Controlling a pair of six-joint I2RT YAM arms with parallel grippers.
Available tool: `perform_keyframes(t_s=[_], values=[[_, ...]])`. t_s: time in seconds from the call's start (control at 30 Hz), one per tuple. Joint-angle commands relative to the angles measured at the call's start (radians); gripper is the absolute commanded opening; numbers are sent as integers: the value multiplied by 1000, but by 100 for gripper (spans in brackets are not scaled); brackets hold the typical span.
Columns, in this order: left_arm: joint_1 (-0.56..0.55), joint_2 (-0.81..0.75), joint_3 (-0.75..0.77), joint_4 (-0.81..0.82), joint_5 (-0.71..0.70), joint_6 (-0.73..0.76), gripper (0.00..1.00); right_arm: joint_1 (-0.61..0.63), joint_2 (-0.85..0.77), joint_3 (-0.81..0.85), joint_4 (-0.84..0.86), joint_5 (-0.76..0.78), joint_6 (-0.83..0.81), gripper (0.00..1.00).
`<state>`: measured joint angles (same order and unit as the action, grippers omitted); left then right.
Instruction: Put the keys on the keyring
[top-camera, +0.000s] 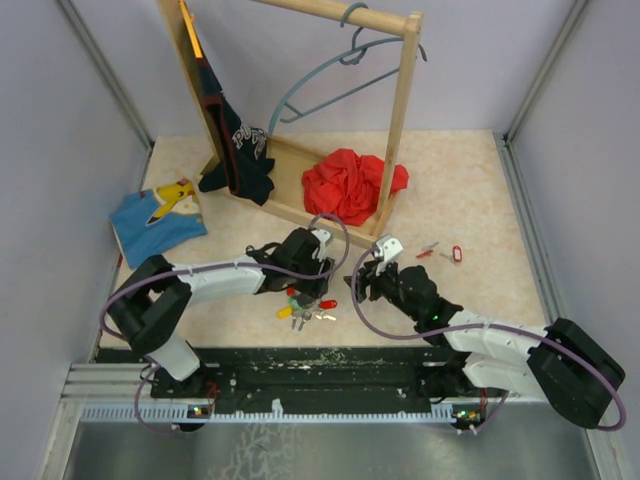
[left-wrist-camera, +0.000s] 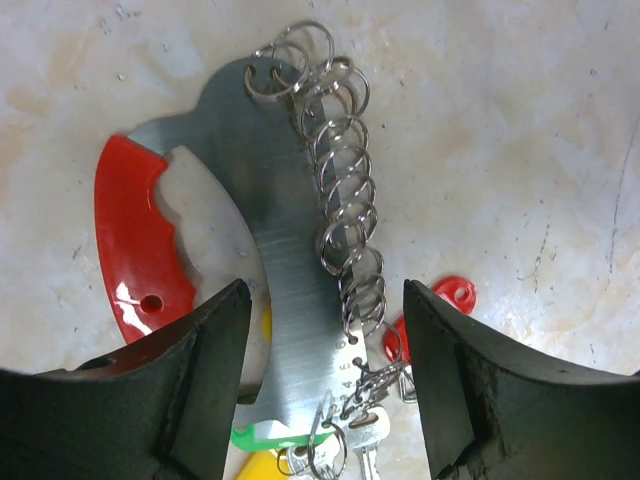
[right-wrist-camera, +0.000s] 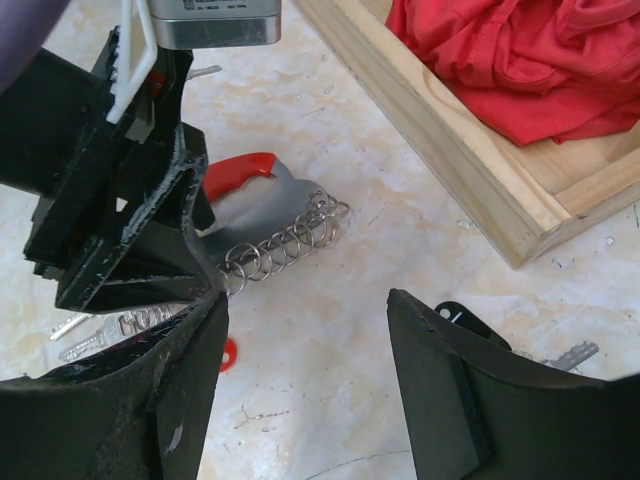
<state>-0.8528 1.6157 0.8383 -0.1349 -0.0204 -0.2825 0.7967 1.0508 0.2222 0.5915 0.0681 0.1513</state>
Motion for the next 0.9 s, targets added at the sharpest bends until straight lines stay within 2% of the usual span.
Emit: perform_keyframes(t_s=[0.0, 0.17, 0.4, 0.6, 0.73, 0.87], values=[[0, 43, 47, -28, -33, 20, 69, 9, -22, 0, 63, 27, 10, 65], [-2, 68, 69, -54, -51, 9, 68, 9, -23, 2, 59, 22, 10, 65], [-1, 70, 70, -73, -51, -7, 61, 8, -23, 3, 56, 16, 10, 65], [0, -57, 72, -120, -106, -12, 70, 8, -24, 6, 55, -5, 7, 65], [3, -104, 89, -180, -196, -24, 70, 9, -20, 9, 55, -10, 7, 65], [32, -76, 96, -234, -239, -33, 69, 8, -20, 10, 52, -13, 7, 65]])
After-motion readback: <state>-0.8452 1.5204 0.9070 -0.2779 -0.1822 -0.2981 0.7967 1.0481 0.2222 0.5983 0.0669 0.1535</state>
